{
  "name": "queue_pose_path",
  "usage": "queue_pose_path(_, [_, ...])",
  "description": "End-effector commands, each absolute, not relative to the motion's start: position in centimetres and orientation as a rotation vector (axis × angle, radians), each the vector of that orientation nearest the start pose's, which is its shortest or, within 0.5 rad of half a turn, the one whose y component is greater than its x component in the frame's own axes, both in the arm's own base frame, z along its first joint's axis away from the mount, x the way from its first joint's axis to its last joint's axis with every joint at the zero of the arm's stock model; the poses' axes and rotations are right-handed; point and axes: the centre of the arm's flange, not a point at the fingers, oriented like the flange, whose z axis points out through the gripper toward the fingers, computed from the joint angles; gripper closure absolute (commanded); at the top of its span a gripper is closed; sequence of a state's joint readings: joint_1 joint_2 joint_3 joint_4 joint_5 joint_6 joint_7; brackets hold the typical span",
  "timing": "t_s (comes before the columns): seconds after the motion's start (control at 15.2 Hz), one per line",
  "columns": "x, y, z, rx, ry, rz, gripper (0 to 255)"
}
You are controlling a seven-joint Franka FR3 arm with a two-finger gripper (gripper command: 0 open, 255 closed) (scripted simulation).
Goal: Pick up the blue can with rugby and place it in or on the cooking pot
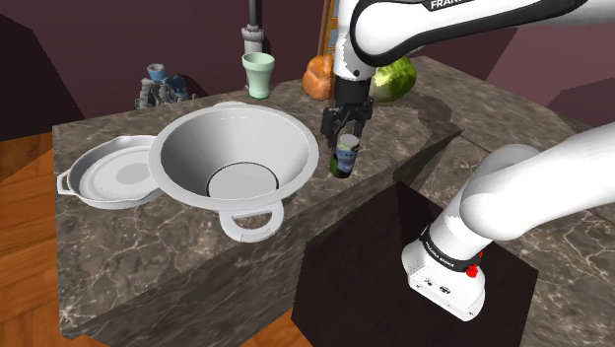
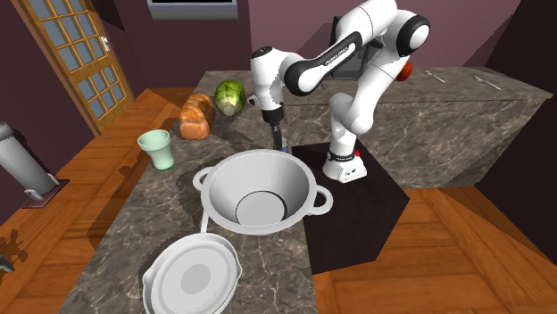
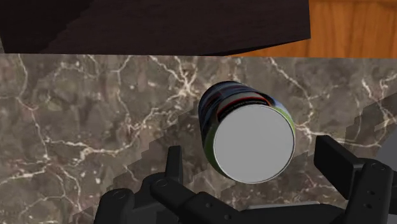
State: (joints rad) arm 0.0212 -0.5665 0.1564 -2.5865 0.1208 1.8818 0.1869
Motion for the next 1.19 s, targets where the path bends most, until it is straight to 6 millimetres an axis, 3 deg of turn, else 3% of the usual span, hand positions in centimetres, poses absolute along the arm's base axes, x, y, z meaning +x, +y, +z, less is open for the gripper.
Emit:
queue_pose_path(0.0, [34.62,7.15,42.11,-3.126,0.133,0.225,0])
queue_pose_path(0.07, [34.50,7.15,41.28,-3.126,0.133,0.225,0])
queue_pose_path(0.59, [34.50,7.15,41.29,-3.126,0.133,0.225,0])
queue_pose_path(0.66, [34.50,7.15,41.29,-3.126,0.133,0.225,255])
queue_pose_path(1.12, [34.50,7.15,41.29,-3.126,0.133,0.225,255])
